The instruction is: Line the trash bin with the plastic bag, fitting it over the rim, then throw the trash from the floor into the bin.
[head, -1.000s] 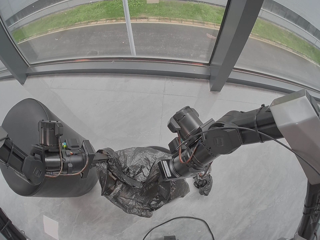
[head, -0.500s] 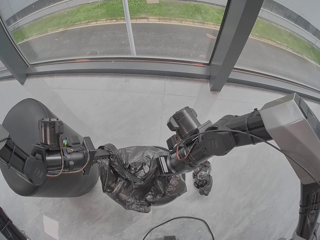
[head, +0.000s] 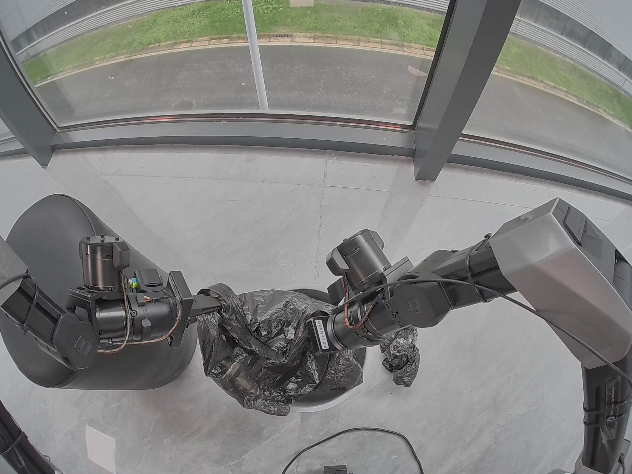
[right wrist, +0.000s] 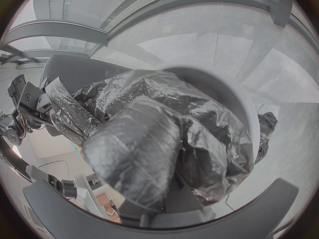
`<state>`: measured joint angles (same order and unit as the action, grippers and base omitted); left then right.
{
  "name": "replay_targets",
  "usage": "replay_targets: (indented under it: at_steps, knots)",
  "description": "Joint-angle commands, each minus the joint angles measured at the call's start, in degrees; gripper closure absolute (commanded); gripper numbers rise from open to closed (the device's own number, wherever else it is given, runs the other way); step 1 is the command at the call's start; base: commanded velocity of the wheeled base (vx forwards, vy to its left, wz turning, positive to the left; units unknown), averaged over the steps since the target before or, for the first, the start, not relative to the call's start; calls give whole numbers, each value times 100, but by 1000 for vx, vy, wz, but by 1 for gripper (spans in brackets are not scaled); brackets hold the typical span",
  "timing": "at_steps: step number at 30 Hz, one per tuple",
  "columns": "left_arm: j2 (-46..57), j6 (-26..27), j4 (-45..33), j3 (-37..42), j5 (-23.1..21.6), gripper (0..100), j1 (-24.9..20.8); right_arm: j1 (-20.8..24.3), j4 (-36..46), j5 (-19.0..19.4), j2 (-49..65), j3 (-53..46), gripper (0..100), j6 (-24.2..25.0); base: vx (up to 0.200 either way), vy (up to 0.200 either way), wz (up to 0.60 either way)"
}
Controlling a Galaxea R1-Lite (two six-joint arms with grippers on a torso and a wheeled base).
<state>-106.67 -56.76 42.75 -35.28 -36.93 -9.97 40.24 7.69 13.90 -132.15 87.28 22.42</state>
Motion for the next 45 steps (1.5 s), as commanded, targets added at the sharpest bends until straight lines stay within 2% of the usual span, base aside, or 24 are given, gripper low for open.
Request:
replay_targets:
  at_steps: [1,13,18,20,26,31,37,45]
  knots:
    - [-12,-2,5,197,1,100,-154,10,-31,-1,251,-519,100,-1,0,0,0]
    - [-56,-11,5,513,1,100,-699,-8,-49,-1,971,-1671,100,-1,0,0,0]
    - [-188,7,5,548,19,100,-910,-34,-303,-10,1121,-2145,100,-1,0,0,0]
    - [-372,33,14,522,36,100,-1112,-183,-620,-19,1121,-2435,100,-18,0,0,0]
    - [-425,42,14,548,45,100,-1341,-350,-1015,-27,1138,-2875,100,-53,0,0,0]
    - [-513,51,84,513,54,100,-1349,-473,-1578,-115,1138,-3218,100,-89,0,0,0]
    - [-689,-2,647,601,80,100,-1288,-517,-2211,-300,1130,-3394,100,-36,0,0,0]
    - [-645,-2,884,751,98,100,-1174,-508,-2325,-300,1112,-3394,100,-27,0,0,0]
